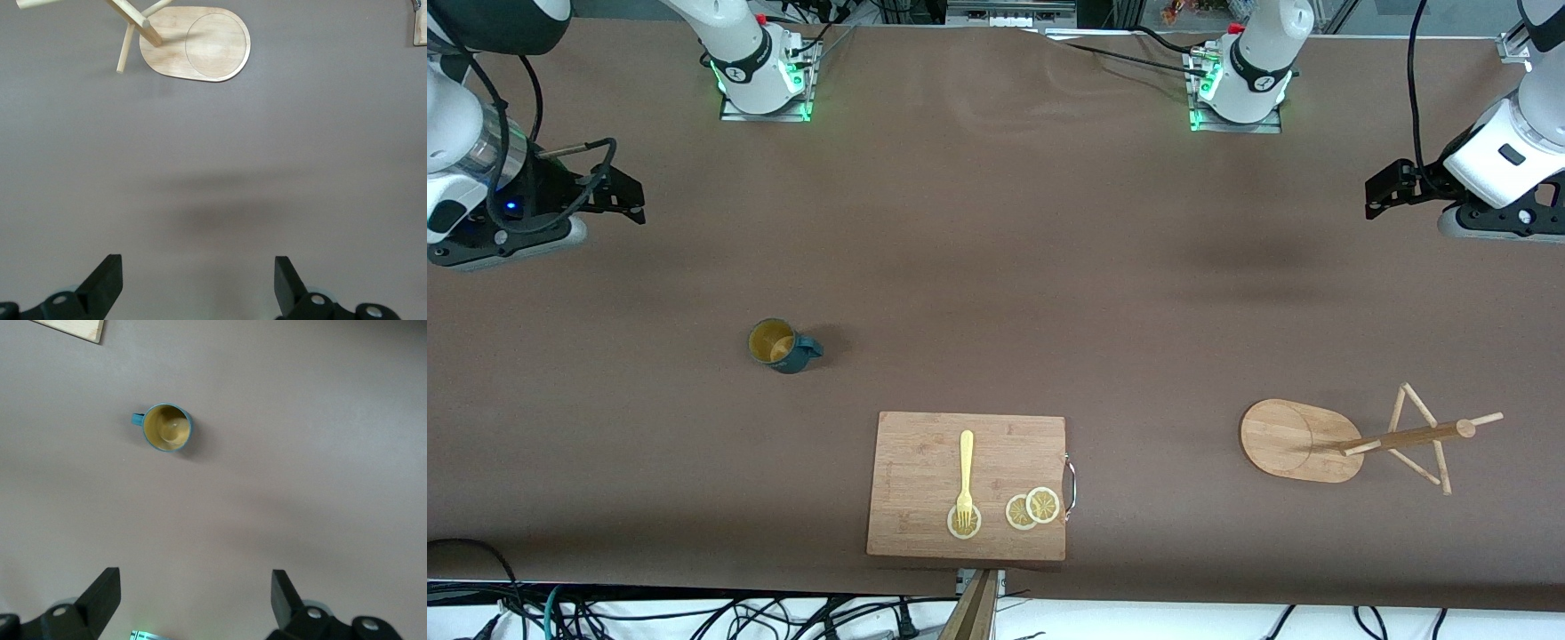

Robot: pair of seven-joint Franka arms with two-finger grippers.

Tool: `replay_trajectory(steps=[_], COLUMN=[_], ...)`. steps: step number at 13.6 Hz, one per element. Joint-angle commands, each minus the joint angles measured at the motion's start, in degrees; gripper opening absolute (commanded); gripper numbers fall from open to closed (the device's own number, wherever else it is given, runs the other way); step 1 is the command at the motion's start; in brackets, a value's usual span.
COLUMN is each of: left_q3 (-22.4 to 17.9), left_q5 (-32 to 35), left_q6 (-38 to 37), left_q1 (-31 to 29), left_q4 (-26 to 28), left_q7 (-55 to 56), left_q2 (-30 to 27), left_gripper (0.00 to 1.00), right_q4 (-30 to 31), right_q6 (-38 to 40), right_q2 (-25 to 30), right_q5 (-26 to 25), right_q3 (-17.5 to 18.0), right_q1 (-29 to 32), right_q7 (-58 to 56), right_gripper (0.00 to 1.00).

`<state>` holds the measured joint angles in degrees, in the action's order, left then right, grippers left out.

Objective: Pass cup and hang on rack

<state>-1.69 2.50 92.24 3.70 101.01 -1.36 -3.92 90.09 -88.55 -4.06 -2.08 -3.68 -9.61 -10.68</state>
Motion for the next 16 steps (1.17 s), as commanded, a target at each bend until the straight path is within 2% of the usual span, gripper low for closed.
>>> replay_trajectory(steps=[1, 6, 12, 14, 16], left_q3=[0.0, 0.0, 0.0, 0.0, 0.0], left_q5=[-0.8, -0.8, -0.8, -0.8, -0.8], left_q6=[0.4, 0.4, 0.4, 0.4, 0.4], left_q1=[-0.3, -0.3, -0.3, -0.3, -0.3], left_q4=[0.9, 0.9, 0.8, 0.8, 0.8], left_q7=[-0.5, -0.4, -0.4, -0.4, -0.4], left_q2=[-1.0, -0.9, -0.9, -0.8, -0.8], left_gripper=[1.00, 1.00, 1.00, 1.00, 1.00], right_q4=[-0.2, 0.0, 1.2, 3.8, 9.3], right_q6=[1.5, 1.3, -0.2, -4.3, -12.7], right_q2=[0.9, 0.9, -1.0, -3.0, -5.2], right_q5=[-0.1, 0.2, 2.0, 2.2, 2.2], right_q3=[0.9, 0.9, 0.8, 0.8, 0.8], right_q1=[0.1, 0.0, 0.0, -0.1, -0.4], right_q7=[0.8, 1.1, 7.7, 7.8, 8.2], right_gripper=[1.00, 1.00, 1.00, 1.00, 1.00])
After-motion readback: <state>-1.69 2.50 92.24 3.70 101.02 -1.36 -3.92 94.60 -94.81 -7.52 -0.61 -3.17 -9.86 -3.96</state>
